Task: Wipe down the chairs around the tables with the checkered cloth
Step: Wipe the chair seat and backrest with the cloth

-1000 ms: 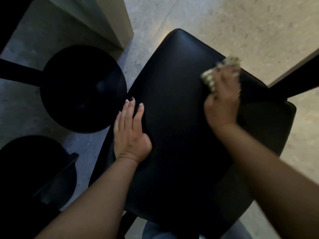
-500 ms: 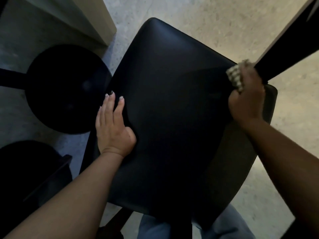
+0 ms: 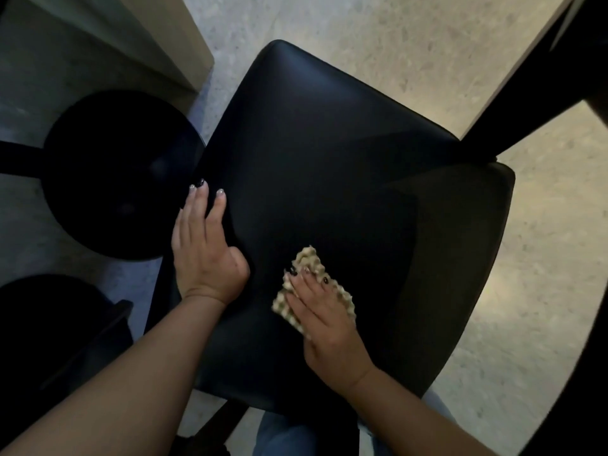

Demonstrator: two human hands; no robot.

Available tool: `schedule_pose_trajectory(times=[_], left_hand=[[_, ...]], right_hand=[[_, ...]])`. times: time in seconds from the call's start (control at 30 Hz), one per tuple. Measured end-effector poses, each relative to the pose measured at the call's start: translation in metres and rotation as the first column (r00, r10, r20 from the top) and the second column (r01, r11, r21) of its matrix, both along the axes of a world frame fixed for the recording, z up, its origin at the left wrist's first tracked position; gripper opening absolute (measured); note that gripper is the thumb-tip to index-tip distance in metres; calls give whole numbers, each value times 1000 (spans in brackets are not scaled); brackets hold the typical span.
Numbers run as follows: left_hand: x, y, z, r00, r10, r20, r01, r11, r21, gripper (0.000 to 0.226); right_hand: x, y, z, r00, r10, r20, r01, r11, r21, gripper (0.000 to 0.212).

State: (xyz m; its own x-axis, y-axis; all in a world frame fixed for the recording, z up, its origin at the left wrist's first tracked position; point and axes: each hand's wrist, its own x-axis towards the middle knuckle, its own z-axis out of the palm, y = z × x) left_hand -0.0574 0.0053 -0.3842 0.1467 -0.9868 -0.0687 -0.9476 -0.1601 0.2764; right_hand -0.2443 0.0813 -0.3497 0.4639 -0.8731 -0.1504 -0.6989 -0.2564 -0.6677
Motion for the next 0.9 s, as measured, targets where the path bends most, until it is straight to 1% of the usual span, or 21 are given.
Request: schedule_pose_trajectory(times=[0.07,0.13,0.2,0.27,0.3,0.37,0.43,0.53,0.6,0.7,0.8,0.9], left_hand=[[1,1,-1,1000,-5,-2,5,1000,0,78],[2,1,-1,1000,-8,-3,8,1000,2,79],[2,1,-1,1000,-5,-11,5,1000,5,80],[3,1,-1,1000,-3,-20,3,1000,-1,80],[3,2,-1,1000,-7,-21,6,1000,-5,80],[3,2,-1,1000,-14,-23,14,1000,-13,80],[3,2,-1,1000,-17,-26,16,1000,-13,79],[1,2,1,999,-13,-31,13,1000,-1,79],[1,2,3,999,-10,-33,11,1000,10,78],[0,1,9,999,-2,-44,4,999,40,79],[0,-1,16,997,6,-74,1,996,90,80],[1,-3,25,993,13,-114,5,988,154,79]], right_hand=[[-8,-32,8,995,-62,82,69,995,-78,44],[-21,-87,10,977,-194,84,206,963,-175,49],[-32,-155,4,931,-365,20,361,909,-210,60],[-32,-216,-5,857,-512,-68,498,854,-153,65],[-28,-234,-12,821,-560,-111,548,827,-126,64],[-14,-243,-23,771,-616,-162,595,787,-163,60],[1,-229,-25,781,-609,-135,580,789,-206,59],[14,-190,-24,869,-495,-11,473,837,-274,54],[23,-164,-25,911,-411,42,403,862,-308,52],[36,-133,-22,937,-347,47,346,899,-268,51],[46,-108,-16,953,-290,89,302,934,-192,51],[46,-85,-12,973,-186,135,203,970,-130,52]])
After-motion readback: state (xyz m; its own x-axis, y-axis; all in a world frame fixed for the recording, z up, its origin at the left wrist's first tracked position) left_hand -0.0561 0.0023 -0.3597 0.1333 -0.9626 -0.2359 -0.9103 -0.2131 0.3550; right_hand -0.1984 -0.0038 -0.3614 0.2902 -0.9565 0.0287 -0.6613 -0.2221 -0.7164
